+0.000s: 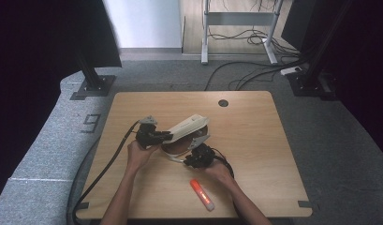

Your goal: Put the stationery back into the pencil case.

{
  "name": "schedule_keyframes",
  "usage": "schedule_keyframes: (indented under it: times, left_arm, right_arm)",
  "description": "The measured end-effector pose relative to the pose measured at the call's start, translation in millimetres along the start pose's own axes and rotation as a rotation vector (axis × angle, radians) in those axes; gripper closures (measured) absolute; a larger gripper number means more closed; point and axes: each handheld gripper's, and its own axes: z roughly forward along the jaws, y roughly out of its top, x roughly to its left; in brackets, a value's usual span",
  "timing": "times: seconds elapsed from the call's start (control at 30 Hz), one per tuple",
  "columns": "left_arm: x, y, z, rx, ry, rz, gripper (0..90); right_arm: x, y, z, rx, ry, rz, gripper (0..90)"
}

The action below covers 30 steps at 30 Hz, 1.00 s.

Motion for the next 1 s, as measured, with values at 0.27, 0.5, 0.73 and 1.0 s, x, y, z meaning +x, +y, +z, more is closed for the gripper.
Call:
schedule_keyframes:
  times: [0.27,0.5,0.73,1.0]
  left_arm:
    - [-0.1,-0.1,0.1,0.0,0.0,0.0,77.1]
    - [0.1,0.0,0.1,-0.001,-0.001,0.0,77.1]
    - [-0.2,0.2,-0.2,-0.001,0.0,0.001,77.2]
    - [-0.8,0.1,0.1,-0.002,0.002,0.0,77.2]
  right_arm:
    - [3.1,-0.5,-0.1,0.003,-0.002,-0.028,77.1]
    - [7.9,1.4,0.0,0.014,-0.003,-0.053,78.2]
    - [10.5,5.4,-7.9,0.004,0.015,-0.054,78.2]
    - [11.8,4.4,-21.7,-0.022,0.03,-0.039,78.3]
